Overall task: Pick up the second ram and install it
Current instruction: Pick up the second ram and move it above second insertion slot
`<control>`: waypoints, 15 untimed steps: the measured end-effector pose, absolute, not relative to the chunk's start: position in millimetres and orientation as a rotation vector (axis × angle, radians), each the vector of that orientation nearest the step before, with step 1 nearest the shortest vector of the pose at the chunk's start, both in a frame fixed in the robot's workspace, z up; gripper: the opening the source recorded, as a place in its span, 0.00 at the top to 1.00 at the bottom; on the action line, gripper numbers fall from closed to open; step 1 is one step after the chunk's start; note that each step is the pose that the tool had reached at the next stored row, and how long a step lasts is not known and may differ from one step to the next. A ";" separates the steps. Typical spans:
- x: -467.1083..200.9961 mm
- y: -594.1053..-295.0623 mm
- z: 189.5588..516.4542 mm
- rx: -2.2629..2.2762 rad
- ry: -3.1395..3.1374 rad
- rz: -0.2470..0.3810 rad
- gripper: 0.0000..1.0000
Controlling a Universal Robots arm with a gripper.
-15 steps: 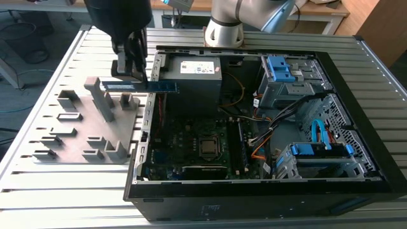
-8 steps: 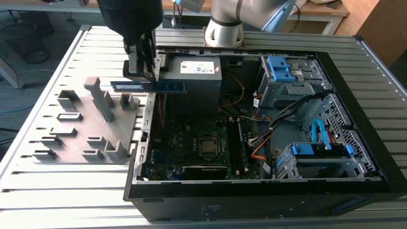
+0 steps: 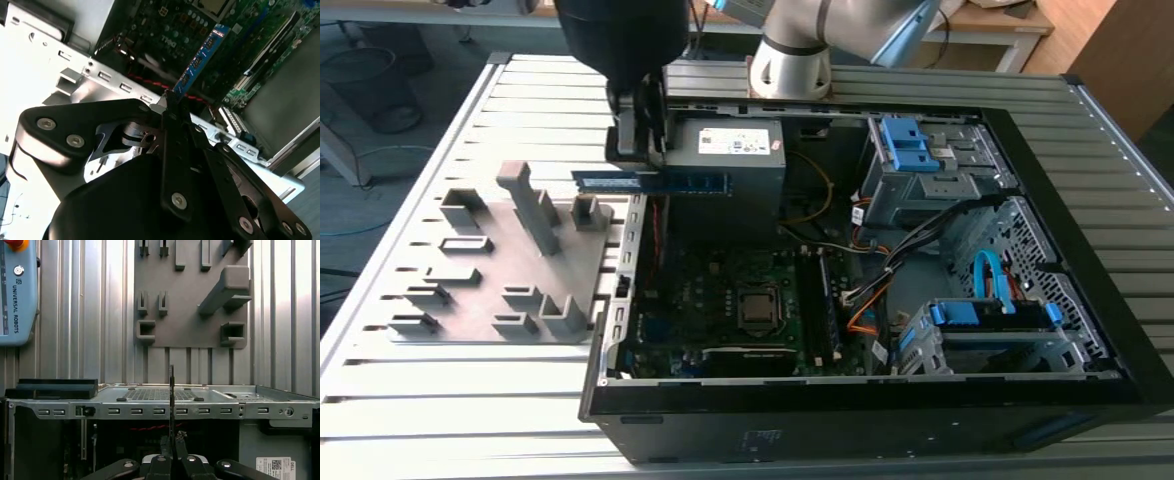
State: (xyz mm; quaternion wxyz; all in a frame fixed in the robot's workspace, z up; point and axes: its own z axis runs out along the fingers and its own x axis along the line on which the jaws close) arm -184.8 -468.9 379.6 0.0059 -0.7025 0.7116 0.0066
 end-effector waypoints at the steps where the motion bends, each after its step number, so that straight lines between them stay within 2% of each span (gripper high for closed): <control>1: -182.8 -468.9 379.6 -2.199 2.227 0.021 0.86; 15: -155.5 -468.9 379.2 -2.199 2.227 0.021 0.86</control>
